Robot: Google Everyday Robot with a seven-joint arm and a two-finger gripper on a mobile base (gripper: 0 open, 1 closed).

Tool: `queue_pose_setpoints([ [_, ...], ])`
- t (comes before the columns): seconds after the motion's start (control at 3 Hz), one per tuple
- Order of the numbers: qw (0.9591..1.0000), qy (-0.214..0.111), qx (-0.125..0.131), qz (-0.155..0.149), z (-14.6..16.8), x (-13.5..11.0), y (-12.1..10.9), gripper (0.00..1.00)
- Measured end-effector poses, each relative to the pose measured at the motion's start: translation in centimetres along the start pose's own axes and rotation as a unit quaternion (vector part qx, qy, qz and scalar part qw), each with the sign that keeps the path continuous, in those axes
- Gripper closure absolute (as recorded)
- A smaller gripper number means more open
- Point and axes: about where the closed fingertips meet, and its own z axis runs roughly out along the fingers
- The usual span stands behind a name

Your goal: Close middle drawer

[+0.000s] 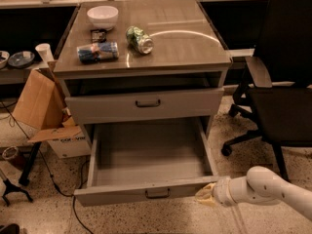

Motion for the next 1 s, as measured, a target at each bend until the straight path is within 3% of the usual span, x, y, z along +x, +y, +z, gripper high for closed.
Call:
queue_pose_setpoints([
  [0.33,0.9989,-0.033,0.002,-0.033,0.8,-3.0,1.2,0.89],
  [0.67,0.9972,-0.051,0.006,-0.055,1.1,-5.4,1.7,0.67],
  [1.0,0.9961,-0.058,0.014,-0.065,2.3,-7.2,1.0,0.36],
])
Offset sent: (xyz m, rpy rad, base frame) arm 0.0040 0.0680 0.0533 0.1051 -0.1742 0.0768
